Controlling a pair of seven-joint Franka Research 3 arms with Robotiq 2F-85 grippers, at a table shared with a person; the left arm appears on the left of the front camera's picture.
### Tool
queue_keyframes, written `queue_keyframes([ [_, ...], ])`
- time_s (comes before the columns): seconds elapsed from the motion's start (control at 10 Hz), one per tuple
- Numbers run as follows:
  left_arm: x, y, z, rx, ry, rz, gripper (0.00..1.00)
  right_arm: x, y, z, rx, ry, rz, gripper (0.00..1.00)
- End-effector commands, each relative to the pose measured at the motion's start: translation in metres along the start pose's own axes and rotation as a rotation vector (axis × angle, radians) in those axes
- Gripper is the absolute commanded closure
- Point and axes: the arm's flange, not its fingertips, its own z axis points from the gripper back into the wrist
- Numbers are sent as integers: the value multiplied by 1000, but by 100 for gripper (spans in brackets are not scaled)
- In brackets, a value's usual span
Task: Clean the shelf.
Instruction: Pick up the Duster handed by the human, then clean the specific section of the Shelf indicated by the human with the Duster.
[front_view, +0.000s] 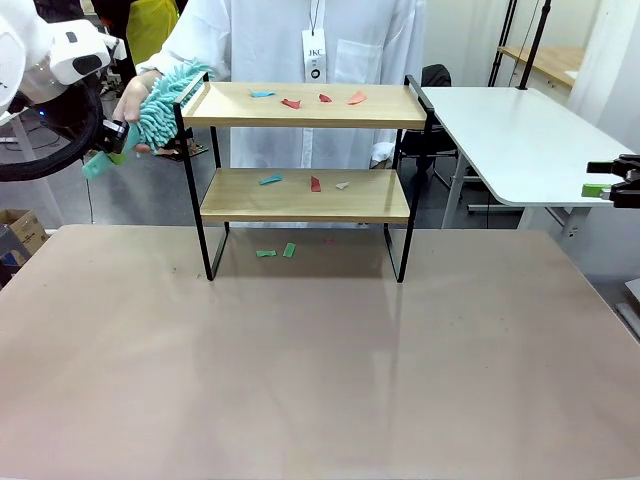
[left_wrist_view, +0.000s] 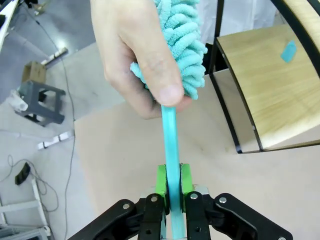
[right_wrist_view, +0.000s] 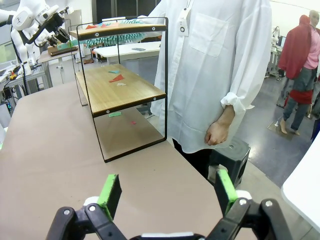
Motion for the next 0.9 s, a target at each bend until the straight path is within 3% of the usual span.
queue_keyframes([
  [0.0,1,-5,2,36,-1,36,100,3,1,-1,0,-4,3,0],
  [0.1,1,-5,6,-28,6,84,100,3,1,-1,0,-4,3,0],
  [0.2,0,0,0,5,1,13,100,3,1,-1,0,-4,3,0],
  [0.8,0,0,0,5,1,13,100,3,1,-1,0,-4,3,0],
])
